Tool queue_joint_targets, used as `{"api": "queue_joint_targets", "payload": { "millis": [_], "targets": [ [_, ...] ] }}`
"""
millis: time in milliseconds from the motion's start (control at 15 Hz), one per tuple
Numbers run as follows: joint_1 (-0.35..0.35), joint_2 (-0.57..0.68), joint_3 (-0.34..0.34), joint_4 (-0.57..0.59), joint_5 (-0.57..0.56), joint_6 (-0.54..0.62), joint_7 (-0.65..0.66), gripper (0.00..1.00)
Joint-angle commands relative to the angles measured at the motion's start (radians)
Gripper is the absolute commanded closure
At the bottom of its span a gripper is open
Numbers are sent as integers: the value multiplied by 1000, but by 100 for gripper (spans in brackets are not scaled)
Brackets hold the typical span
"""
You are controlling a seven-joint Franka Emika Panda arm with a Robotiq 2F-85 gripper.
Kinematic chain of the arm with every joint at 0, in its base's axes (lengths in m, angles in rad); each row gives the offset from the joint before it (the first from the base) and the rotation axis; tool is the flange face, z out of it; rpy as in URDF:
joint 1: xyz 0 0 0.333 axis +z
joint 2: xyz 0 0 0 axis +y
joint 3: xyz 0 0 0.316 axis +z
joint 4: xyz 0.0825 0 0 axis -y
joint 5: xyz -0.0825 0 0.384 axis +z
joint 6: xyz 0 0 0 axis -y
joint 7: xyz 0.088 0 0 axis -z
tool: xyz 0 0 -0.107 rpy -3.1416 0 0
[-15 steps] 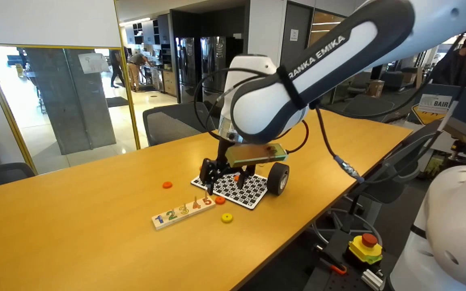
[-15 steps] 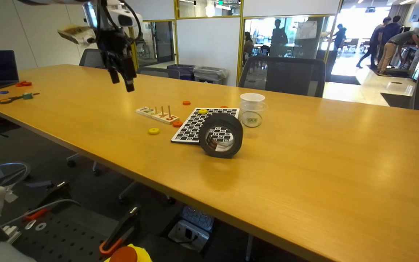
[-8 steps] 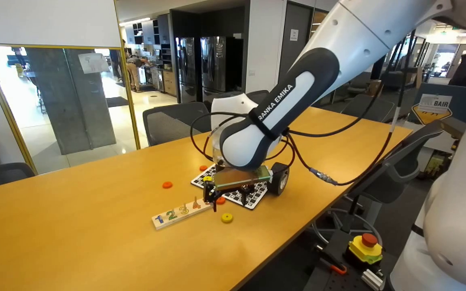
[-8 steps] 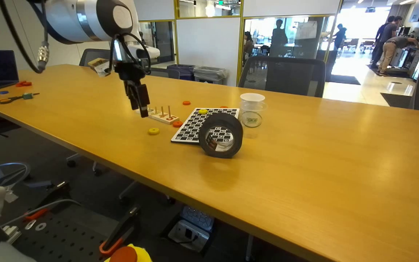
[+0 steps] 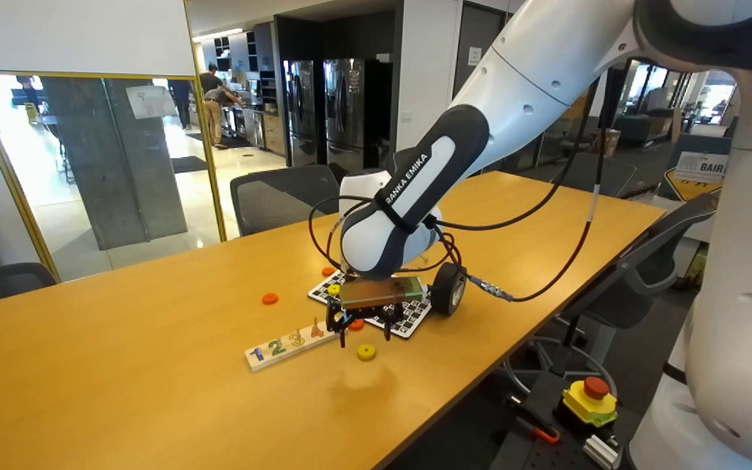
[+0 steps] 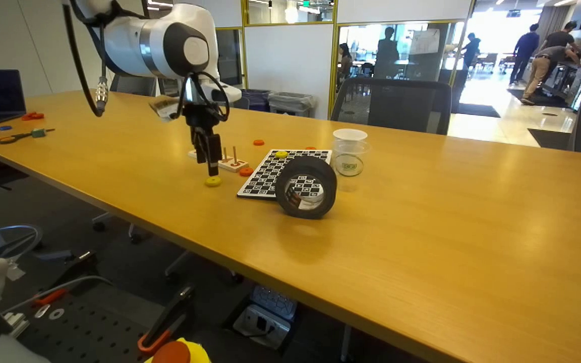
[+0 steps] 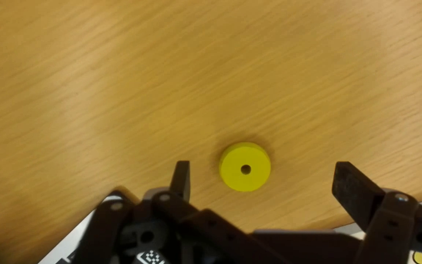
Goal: Put the yellow circles into the white cup and the orange circles into the transparent cup.
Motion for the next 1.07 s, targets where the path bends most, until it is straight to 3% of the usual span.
{"api": "queue_joint_targets", "payload": {
  "millis": [0, 267, 1000],
  "targets": [
    [19, 30, -22, 9, 106, 58, -93, 0],
    [30, 27, -26, -15, 173, 94, -147, 0],
    [80, 27, -104, -58, 81, 160, -95, 0]
  ]
}}
